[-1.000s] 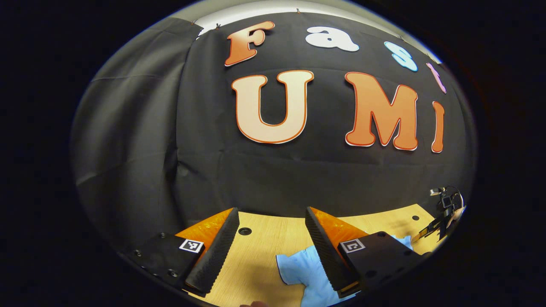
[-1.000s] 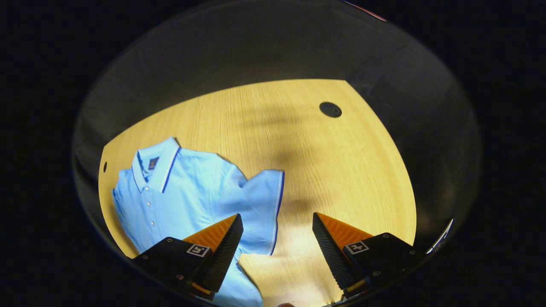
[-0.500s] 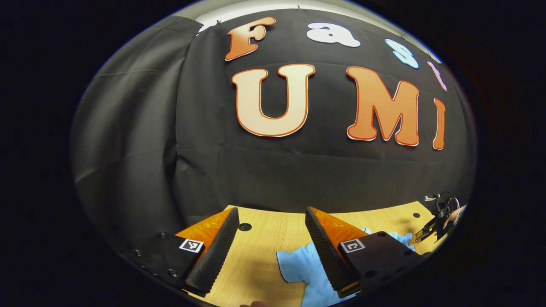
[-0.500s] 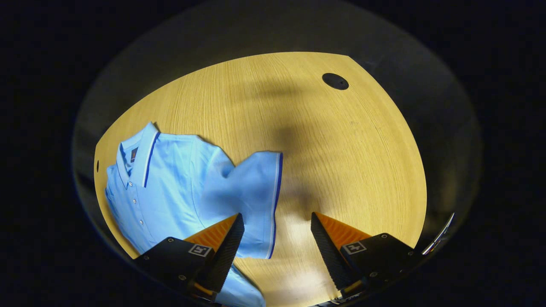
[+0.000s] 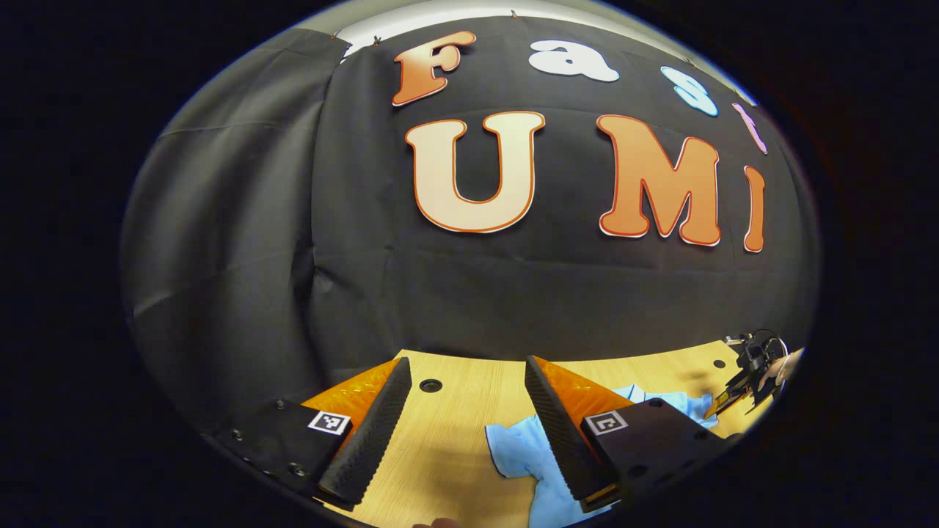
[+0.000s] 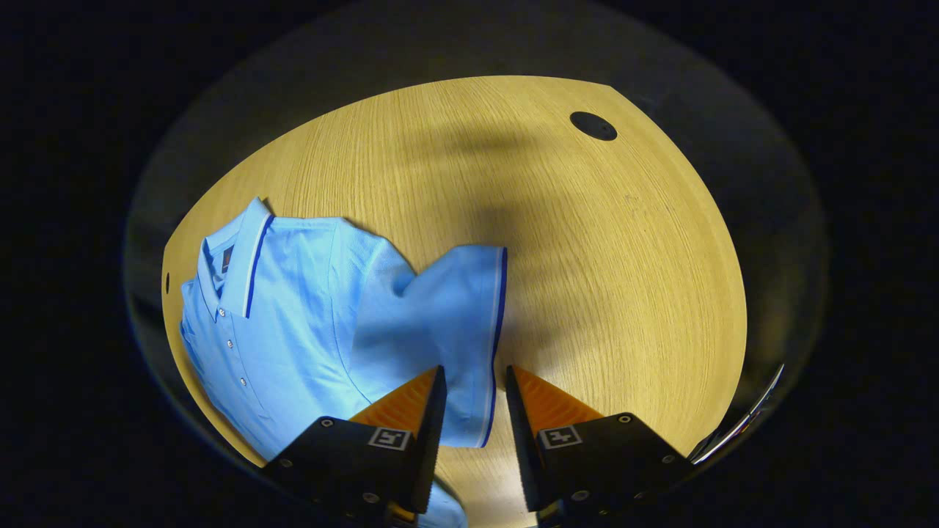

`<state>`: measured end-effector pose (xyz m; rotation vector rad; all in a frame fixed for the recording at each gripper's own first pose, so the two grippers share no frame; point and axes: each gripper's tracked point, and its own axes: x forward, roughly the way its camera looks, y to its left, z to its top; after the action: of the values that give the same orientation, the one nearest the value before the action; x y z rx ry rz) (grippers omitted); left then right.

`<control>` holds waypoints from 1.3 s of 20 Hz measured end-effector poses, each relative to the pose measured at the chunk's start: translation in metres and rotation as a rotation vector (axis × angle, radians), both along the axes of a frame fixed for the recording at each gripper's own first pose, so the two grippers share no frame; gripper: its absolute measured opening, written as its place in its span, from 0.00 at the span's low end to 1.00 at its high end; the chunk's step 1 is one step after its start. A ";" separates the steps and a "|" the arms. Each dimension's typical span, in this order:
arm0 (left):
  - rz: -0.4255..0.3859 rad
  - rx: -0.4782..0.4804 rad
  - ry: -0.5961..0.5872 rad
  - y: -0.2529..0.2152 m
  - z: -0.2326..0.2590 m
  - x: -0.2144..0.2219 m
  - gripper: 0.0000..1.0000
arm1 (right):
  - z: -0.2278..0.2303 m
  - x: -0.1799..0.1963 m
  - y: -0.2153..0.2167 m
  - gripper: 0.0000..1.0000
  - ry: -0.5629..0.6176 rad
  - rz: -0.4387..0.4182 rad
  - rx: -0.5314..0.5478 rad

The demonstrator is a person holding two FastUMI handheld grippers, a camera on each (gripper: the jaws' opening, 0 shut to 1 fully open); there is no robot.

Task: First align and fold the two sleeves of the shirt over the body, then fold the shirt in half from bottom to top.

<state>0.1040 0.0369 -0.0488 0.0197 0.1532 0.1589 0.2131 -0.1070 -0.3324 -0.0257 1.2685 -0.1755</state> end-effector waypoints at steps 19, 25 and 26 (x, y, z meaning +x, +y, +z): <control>-0.005 -0.007 -0.019 0.051 0.004 -0.030 1.00 | 0.098 -0.006 0.126 0.01 -0.239 0.261 -0.076; 0.025 -0.021 -0.007 0.087 -0.005 -0.034 1.00 | 0.097 -0.014 0.206 0.02 -0.242 0.359 0.003; 0.029 -0.024 -0.002 0.090 -0.008 -0.034 1.00 | 0.093 -0.018 0.217 0.02 -0.239 0.369 0.025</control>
<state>0.0695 0.1268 -0.0567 -0.0064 0.1532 0.1859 0.1953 0.1095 -0.2394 -0.2105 1.0068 0.1523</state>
